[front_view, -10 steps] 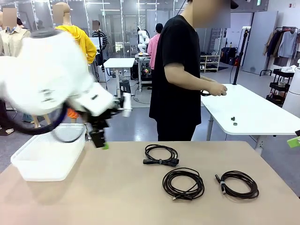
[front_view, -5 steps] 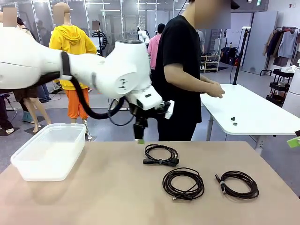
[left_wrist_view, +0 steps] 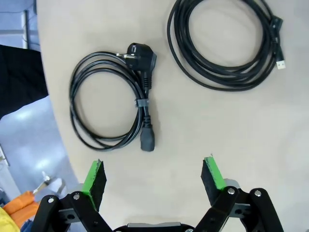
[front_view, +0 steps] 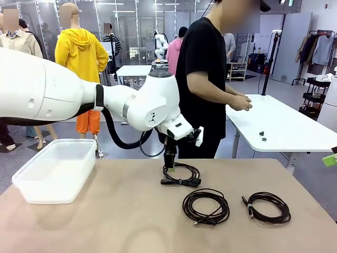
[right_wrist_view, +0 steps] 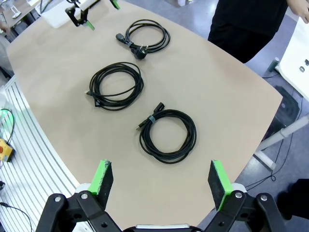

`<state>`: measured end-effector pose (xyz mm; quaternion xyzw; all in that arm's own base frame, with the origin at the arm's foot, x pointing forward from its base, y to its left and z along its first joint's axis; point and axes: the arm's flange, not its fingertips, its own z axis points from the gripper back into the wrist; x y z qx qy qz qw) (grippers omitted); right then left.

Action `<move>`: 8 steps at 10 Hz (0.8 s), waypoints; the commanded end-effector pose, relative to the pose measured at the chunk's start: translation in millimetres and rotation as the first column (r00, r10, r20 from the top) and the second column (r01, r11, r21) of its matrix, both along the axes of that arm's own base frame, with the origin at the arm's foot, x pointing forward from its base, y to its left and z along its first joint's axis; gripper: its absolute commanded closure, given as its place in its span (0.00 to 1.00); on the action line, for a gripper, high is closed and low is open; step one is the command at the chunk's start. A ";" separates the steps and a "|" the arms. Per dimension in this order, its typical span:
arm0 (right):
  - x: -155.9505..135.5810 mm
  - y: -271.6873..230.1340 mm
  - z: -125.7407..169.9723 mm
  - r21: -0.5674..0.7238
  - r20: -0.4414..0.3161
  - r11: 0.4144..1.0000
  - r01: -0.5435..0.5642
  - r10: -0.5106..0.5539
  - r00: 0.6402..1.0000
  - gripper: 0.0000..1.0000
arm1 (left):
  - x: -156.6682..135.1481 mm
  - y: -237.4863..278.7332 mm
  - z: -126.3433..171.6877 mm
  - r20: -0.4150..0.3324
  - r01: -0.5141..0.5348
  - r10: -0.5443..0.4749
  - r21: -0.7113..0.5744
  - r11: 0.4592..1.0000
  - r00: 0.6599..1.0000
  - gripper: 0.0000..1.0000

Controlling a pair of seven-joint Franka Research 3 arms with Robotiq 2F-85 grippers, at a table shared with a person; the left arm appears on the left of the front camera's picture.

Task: Organize and store the cables.
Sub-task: Place the Power Cable into the Organizing box.

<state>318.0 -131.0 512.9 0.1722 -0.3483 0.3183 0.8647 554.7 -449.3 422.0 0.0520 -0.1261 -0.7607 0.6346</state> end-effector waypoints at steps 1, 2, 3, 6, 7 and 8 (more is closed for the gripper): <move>-0.1 -1.2 -0.5 0.002 0.012 1.000 -0.016 0.016 1.000 0.00 | 12.6 2.1 -11.0 -0.078 -0.011 0.005 -0.074 0.997 0.997 0.00; -0.1 -1.2 -0.5 0.002 0.012 1.000 -0.016 0.016 1.000 0.00 | 12.4 1.1 -11.9 -0.089 -0.004 -0.005 -0.096 0.995 0.996 0.00; -0.1 -1.2 -0.5 0.002 0.012 1.000 -0.016 0.016 1.000 0.00 | 5.3 1.5 -13.3 -0.033 -0.012 0.012 -0.019 1.000 0.999 0.00; -0.1 -1.2 -0.5 0.002 0.012 1.000 -0.016 0.016 1.000 0.00 | 5.3 1.5 -13.3 -0.033 -0.012 0.012 -0.019 1.000 0.999 0.00; -0.1 -1.2 -0.5 0.002 0.012 1.000 -0.016 0.016 1.000 0.00 | 9.2 0.5 -18.9 -0.048 -0.009 0.007 -0.032 0.999 0.999 0.00; -0.1 -1.2 -0.5 0.002 0.012 1.000 -0.016 0.016 1.000 0.00 | 1.6 -4.8 -9.2 -0.017 0.091 -0.094 -0.128 0.988 0.995 0.00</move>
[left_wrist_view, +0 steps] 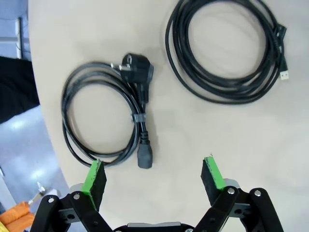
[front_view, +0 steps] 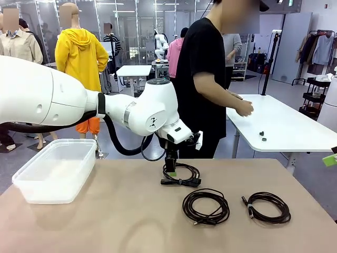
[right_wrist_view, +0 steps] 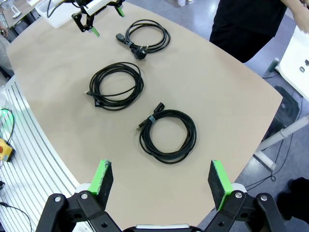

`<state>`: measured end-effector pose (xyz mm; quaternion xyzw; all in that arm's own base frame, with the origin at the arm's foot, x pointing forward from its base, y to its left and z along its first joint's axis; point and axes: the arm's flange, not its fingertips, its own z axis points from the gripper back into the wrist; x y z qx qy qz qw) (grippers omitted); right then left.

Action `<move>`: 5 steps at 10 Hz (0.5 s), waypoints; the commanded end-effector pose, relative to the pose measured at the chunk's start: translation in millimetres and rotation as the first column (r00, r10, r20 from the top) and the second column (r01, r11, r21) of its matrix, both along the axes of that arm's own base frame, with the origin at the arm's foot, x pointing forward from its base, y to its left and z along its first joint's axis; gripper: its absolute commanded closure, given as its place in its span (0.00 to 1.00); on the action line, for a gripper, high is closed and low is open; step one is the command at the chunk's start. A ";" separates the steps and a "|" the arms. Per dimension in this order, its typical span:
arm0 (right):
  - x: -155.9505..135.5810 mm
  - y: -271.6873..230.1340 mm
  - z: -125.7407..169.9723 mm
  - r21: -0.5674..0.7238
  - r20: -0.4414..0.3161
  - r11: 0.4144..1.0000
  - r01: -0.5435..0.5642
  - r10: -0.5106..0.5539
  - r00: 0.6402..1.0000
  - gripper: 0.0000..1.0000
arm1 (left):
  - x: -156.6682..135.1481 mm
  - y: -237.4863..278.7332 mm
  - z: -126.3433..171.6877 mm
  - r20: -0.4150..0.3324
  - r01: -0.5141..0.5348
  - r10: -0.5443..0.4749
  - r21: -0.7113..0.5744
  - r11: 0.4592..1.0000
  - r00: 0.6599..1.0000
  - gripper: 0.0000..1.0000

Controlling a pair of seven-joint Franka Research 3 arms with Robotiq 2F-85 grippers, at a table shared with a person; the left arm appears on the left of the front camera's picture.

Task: Organize and store the cables.
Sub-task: Place the Power Cable into the Organizing box.

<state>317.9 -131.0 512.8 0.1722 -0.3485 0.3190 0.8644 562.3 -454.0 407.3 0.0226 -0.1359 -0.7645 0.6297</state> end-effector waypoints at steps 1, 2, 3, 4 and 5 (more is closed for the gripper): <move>-0.1 -1.2 -0.4 0.002 0.012 1.000 -0.015 0.015 1.000 0.00 | 6.0 -15.2 -1.8 0.001 0.027 -0.027 -0.061 0.998 1.000 0.00; -0.1 -1.2 -0.4 0.002 0.012 1.000 -0.015 0.015 1.000 0.00 | 15.9 -27.9 -6.6 -0.028 0.012 -0.014 -0.068 0.998 1.000 0.00; -0.1 -1.2 -0.4 0.002 0.012 1.000 -0.015 0.015 1.000 0.00 | 24.7 -34.0 -10.7 -0.049 0.019 -0.022 -0.064 0.998 0.999 0.00; -0.1 -1.2 -0.4 0.002 0.012 1.000 -0.015 0.015 1.000 0.00 | 34.8 -34.9 -16.7 -0.078 -0.024 0.020 -0.051 0.998 0.997 0.00; -0.1 -1.2 -0.4 0.002 0.012 1.000 -0.015 0.015 1.000 0.00 | 43.3 -35.2 -24.2 -0.091 -0.053 0.048 -0.049 0.997 0.995 0.00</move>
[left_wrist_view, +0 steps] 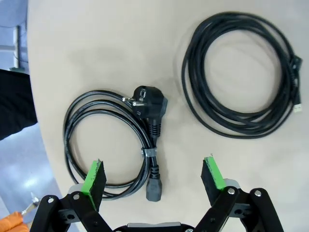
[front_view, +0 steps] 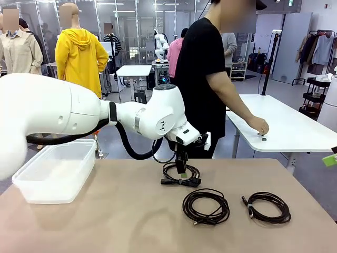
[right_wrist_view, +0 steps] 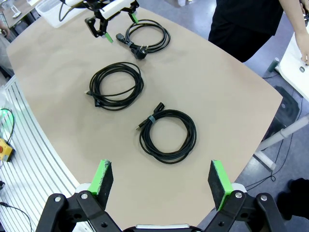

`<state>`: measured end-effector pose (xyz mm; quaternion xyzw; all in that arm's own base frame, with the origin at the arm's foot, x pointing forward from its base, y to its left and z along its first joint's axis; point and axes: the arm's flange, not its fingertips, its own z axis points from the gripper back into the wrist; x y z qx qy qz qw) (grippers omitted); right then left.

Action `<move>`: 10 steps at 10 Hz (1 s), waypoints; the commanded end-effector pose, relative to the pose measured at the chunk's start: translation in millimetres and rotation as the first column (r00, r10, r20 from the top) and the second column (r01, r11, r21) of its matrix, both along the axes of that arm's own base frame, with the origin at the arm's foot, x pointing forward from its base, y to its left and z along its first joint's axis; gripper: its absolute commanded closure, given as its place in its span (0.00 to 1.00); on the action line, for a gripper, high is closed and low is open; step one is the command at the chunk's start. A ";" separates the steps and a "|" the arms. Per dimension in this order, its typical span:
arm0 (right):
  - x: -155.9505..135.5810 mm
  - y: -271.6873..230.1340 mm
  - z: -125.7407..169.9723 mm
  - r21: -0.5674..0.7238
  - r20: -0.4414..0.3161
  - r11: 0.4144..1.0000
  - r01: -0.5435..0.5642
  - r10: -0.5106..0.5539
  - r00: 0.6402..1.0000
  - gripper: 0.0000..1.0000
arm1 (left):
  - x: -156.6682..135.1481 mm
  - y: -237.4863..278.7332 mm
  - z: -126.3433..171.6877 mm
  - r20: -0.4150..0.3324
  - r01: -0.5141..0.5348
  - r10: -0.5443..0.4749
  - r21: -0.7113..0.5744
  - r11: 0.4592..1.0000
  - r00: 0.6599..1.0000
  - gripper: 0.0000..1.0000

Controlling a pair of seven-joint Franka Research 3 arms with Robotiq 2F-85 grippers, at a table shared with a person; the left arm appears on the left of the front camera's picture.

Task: Organize and store the cables.
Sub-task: Place the Power Cable into the Organizing box.

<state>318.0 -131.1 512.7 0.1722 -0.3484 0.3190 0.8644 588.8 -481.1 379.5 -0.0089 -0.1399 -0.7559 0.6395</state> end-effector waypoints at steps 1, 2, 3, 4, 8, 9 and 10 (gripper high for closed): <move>-0.2 -1.2 -0.4 0.002 0.012 1.000 -0.015 0.015 1.000 0.00 | 24.0 -9.5 -5.6 -0.068 -0.028 0.028 -0.003 1.000 0.997 0.00; -0.2 -1.2 -0.4 0.002 0.012 1.000 -0.015 0.015 1.000 0.00 | 28.5 -10.2 -14.5 -0.087 -0.034 0.034 -0.007 0.999 0.996 0.00; -0.2 -1.2 -0.4 0.002 0.012 1.000 -0.015 0.015 1.000 0.00 | 34.8 -11.3 -27.0 -0.105 -0.034 0.032 -0.018 0.999 0.994 0.00; -0.2 -1.2 -0.4 0.002 0.012 1.000 -0.015 0.015 1.000 0.00 | 39.0 -11.4 -39.2 -0.124 -0.034 0.031 -0.024 0.999 0.992 0.00; -0.2 -1.2 -0.4 0.002 0.012 1.000 -0.015 0.015 1.000 0.00 | 47.9 -7.9 -63.7 -0.188 -0.058 0.053 -0.023 0.998 0.981 0.00; -0.2 -1.2 -0.4 0.002 0.012 1.000 -0.015 0.015 1.000 0.00 | 49.0 -7.5 -66.7 -0.200 -0.068 0.066 -0.004 0.998 0.978 0.00; -0.2 -1.2 -0.4 0.002 0.012 1.000 -0.015 0.015 1.000 0.00 | 51.2 -5.9 -69.9 -0.209 -0.084 0.086 0.017 0.996 0.974 0.00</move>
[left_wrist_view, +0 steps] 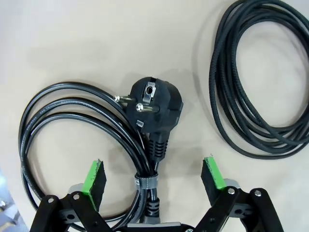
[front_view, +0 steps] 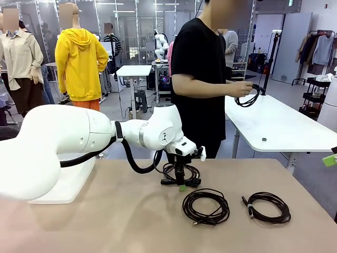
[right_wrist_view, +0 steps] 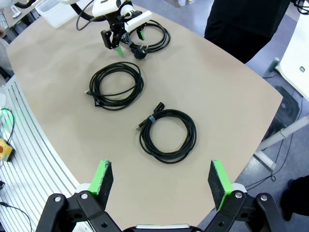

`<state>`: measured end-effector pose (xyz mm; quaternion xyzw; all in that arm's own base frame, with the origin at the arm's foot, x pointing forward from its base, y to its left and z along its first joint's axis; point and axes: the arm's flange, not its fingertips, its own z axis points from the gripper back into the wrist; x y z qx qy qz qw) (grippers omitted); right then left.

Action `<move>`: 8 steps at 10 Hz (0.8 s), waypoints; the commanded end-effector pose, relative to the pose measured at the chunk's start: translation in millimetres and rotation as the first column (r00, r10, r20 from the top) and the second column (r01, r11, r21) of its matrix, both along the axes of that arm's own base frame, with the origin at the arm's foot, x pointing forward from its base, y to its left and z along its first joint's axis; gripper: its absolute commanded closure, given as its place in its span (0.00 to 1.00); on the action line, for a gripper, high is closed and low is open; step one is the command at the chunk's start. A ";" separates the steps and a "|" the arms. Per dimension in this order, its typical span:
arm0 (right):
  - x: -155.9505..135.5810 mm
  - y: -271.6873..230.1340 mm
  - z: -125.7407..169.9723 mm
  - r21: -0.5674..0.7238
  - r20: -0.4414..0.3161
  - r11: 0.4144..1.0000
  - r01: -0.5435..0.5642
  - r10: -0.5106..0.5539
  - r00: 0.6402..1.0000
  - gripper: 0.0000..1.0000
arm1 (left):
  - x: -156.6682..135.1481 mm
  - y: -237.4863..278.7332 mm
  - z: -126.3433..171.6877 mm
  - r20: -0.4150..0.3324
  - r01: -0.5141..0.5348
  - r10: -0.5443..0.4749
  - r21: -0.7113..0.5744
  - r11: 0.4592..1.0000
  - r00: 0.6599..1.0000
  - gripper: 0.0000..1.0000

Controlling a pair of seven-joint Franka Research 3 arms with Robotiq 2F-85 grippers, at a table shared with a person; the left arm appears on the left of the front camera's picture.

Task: Organize and store the cables.
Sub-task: Place the Power Cable into the Organizing box.

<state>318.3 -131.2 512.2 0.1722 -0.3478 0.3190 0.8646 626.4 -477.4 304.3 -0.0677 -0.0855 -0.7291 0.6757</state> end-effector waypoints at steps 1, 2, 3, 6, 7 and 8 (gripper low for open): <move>-0.4 -1.1 0.1 0.002 0.013 1.000 -0.015 0.015 1.000 0.00 | 14.9 -7.5 3.3 -0.053 -0.019 0.019 0.003 1.000 0.998 0.06; -0.4 -1.1 0.1 0.002 0.013 1.000 -0.015 0.015 1.000 0.00 | 15.5 -5.5 3.8 -0.057 -0.030 0.031 0.006 1.000 0.998 0.33; -0.4 -1.1 0.1 0.002 0.013 1.000 -0.015 0.015 1.000 0.00 | 15.5 -4.7 4.2 -0.056 -0.028 0.028 0.007 1.000 0.998 0.60; -0.4 -1.1 0.1 0.002 0.013 1.000 -0.015 0.015 1.000 0.00 | 13.4 -3.4 3.6 -0.069 -0.040 0.041 0.014 0.999 0.997 1.00; -0.4 -1.1 0.1 0.002 0.013 1.000 -0.015 0.015 1.000 0.00 | 11.6 -2.0 4.5 -0.072 -0.041 0.042 0.012 0.999 0.997 1.00; -0.4 -1.1 0.1 0.002 0.013 1.000 -0.015 0.015 1.000 0.00 | 8.7 -1.4 6.6 -0.072 -0.045 0.045 0.014 0.999 0.996 0.94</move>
